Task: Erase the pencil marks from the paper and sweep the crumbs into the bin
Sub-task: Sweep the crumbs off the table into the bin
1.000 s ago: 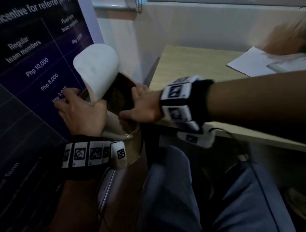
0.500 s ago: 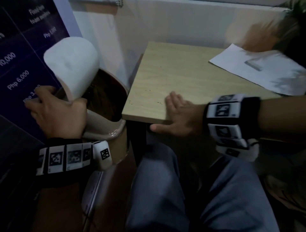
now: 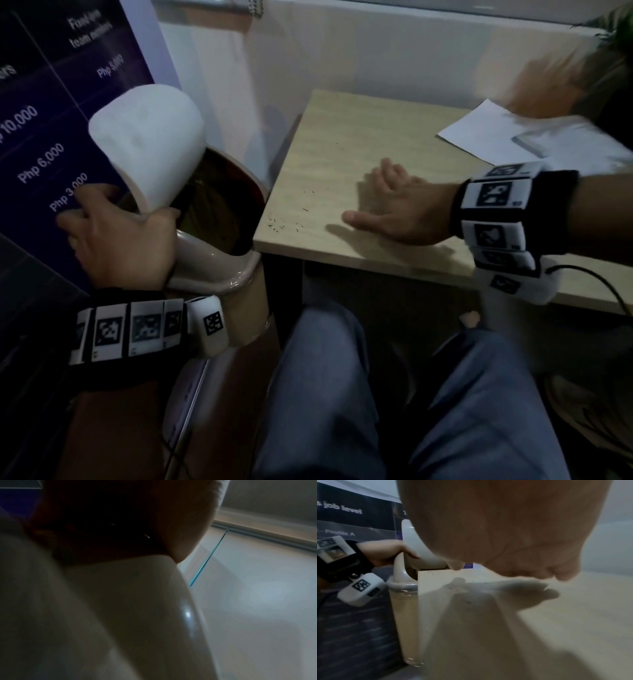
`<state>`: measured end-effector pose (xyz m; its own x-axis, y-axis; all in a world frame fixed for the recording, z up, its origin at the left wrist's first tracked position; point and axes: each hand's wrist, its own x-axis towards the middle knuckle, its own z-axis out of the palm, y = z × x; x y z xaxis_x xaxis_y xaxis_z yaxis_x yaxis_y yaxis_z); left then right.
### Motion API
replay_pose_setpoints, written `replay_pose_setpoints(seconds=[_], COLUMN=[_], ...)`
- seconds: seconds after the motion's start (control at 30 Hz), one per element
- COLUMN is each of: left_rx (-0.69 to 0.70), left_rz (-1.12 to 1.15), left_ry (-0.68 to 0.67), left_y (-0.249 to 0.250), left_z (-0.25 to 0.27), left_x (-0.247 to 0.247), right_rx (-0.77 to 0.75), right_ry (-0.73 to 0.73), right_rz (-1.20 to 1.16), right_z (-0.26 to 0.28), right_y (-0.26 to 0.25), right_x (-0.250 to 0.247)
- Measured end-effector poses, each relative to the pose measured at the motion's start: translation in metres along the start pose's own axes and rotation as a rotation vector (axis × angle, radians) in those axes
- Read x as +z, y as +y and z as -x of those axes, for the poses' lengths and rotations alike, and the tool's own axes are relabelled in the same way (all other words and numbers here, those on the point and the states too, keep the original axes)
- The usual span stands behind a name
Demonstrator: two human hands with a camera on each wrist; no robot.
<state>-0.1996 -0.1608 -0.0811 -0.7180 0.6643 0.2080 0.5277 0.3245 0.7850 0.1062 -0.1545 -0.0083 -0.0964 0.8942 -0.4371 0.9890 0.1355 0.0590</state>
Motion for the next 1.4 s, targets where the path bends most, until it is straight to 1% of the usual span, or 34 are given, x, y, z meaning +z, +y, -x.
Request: replay_pose_setpoints(seconds=[0.07,0.13,0.17,0.23,0.3,0.37,0.4,0.43,0.47,0.5,0.53,0.6,0.63,0.67,0.7,0.8,0.87,0.93,0.97,1.0,1.13,1.2,1.3,1.33,1.4], left_rx=[0.007,0.015,0.019,0.021,0.010,-0.003,-0.015,-0.030,-0.044,-0.053,-0.056,-0.043,-0.030,-0.017,-0.005,0.003,-0.003,-0.023,-0.033,-0.039,-0.015,-0.011,-0.006,-0.002,0.003], left_rz=[0.009,0.014,0.016,0.018,0.020,0.022,0.019,0.016,0.016,0.017,0.014,0.006,0.004,0.002,-0.003,-0.014,-0.025,-0.031,-0.033,-0.036,-0.043,-0.047,-0.051,-0.052,-0.057], left_ry=[-0.025,-0.036,-0.032,-0.005,0.025,0.022,0.030,0.044,0.059,0.067,0.067,0.054,0.046,0.045,0.050,0.062,0.069,0.080,0.075,0.064,0.039,0.031,0.032,0.033,0.028], left_y=[0.000,-0.001,-0.001,-0.002,-0.002,-0.002,-0.003,-0.003,-0.003,-0.002,-0.003,-0.003,-0.003,-0.002,-0.002,0.001,0.001,0.001,0.000,-0.001,-0.003,-0.002,-0.001,-0.002,-0.003], left_z=[-0.001,-0.002,-0.002,-0.001,-0.001,-0.001,-0.001,-0.002,-0.002,-0.002,-0.002,-0.002,-0.003,-0.003,-0.003,-0.003,-0.003,-0.004,-0.004,-0.004,-0.004,-0.004,-0.003,-0.003,-0.003], left_x=[-0.001,-0.001,-0.001,0.000,0.001,0.002,0.003,0.004,0.005,0.006,0.007,0.007,0.007,0.007,0.007,0.007,0.007,0.007,0.007,0.008,0.007,0.007,0.006,0.006,0.006], right_rx=[0.080,0.061,0.009,-0.147,-0.305,-0.429,-0.459,-0.448,-0.404,-0.327,-0.223,-0.028,0.016,0.010,-0.051,-0.352,-0.462,-0.506,-0.493,-0.449,-0.108,-0.010,0.054,0.037,-0.063], right_ry=[-0.052,-0.068,-0.044,0.016,0.016,0.001,0.030,0.081,0.132,0.158,0.152,0.085,0.059,0.048,0.045,-0.012,-0.073,-0.067,-0.050,-0.039,-0.046,-0.034,-0.044,-0.049,-0.059], right_rz=[-0.019,-0.056,-0.068,-0.101,-0.135,-0.123,-0.124,-0.129,-0.139,-0.141,-0.131,-0.121,-0.144,-0.162,-0.158,-0.083,-0.066,-0.114,-0.134,-0.135,0.033,0.046,-0.001,-0.024,-0.034], right_z=[-0.009,-0.017,-0.019,-0.020,-0.018,-0.013,-0.012,-0.012,-0.013,-0.015,-0.020,-0.031,-0.036,-0.040,-0.042,-0.035,-0.030,-0.031,-0.033,-0.036,-0.056,-0.070,-0.081,-0.079,-0.071], right_y=[0.007,-0.016,-0.036,-0.082,-0.120,-0.141,-0.141,-0.136,-0.126,-0.113,-0.100,-0.082,-0.081,-0.085,-0.094,-0.126,-0.130,-0.117,-0.104,-0.089,-0.021,-0.001,0.000,-0.006,-0.027], right_x=[0.002,0.008,0.012,0.021,0.025,0.020,0.015,0.010,0.005,0.000,-0.002,0.003,0.008,0.012,0.017,0.017,0.005,-0.011,-0.019,-0.027,-0.044,-0.041,-0.031,-0.027,-0.020])
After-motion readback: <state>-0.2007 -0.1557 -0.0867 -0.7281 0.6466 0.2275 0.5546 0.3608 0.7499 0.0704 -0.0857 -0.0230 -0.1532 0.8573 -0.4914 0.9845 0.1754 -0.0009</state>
